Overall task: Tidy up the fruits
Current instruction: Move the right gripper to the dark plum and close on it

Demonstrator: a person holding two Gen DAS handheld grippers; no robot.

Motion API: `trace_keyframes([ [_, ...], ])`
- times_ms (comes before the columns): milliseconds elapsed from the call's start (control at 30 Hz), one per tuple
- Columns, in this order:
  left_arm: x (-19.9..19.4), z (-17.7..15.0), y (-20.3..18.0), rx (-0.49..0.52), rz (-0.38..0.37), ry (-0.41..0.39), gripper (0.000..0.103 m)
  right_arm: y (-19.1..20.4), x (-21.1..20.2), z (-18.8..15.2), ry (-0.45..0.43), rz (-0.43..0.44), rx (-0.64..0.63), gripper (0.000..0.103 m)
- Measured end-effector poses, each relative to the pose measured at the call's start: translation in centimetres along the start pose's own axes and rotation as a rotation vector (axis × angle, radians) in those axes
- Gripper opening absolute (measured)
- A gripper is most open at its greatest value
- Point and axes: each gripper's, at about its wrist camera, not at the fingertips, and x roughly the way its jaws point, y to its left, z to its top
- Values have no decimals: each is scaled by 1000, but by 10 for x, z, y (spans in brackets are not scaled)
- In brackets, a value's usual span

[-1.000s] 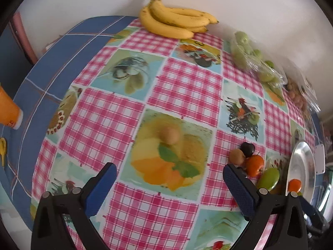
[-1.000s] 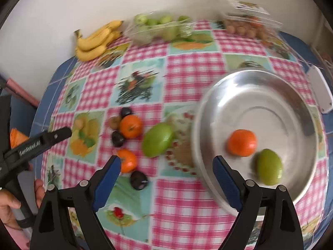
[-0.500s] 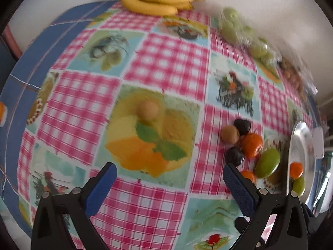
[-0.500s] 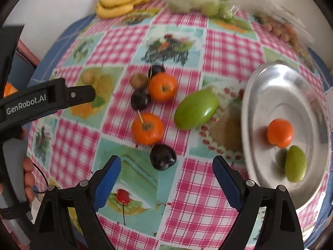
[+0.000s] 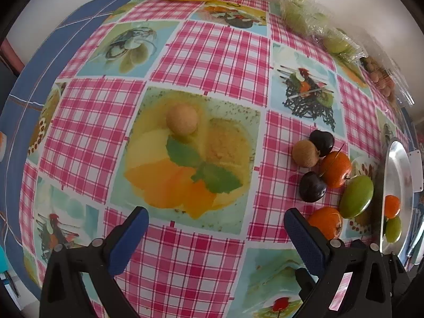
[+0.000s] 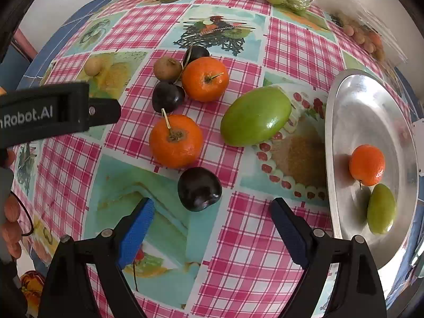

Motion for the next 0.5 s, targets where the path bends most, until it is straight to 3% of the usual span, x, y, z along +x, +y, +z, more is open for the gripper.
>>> trace_keyframes([
  [67,1,-1,2,-1,0,2,103,-2,1,-1,4,-6,30,92],
  [133,1,-1,2,-3,-2,1,103,-4,11,1,40,-15,78,103],
  [500,3,-1,3,-8,-16,5,103,-4,11,-9,-1,-21,78,103],
])
